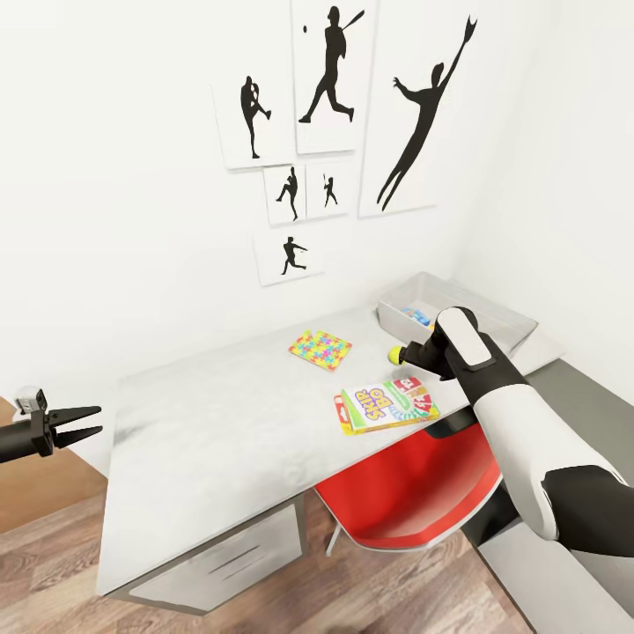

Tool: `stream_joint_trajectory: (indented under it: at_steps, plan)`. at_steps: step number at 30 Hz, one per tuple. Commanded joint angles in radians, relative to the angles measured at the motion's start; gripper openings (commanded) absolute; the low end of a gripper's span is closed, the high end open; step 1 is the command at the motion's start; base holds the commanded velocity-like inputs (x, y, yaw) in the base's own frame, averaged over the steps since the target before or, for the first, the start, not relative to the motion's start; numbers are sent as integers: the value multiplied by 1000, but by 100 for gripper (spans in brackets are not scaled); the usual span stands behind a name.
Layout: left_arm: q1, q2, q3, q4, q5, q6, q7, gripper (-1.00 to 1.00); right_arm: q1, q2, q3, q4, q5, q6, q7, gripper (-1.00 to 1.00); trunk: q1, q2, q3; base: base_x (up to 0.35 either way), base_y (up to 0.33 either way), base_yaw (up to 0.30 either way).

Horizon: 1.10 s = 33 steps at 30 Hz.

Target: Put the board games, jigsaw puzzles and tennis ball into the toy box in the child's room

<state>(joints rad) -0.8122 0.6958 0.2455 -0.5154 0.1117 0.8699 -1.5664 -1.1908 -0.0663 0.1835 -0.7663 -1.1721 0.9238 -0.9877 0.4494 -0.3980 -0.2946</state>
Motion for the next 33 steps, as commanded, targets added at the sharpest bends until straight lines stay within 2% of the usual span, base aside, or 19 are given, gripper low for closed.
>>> stream_joint_trajectory:
  at_steps: [1, 33]
  plan:
    - [-1, 0, 0, 0, -1, 11, -4, 100, -1, -1, 5, -1, -10, 2, -10, 100, 1, -2, -2, 14, 0, 0]
    - [-1, 0, 0, 3, -1, 11, -4, 100, -1, -1, 24, 3, -5, 0, -10, 100, 1, -2, -2, 82, 19, 0]
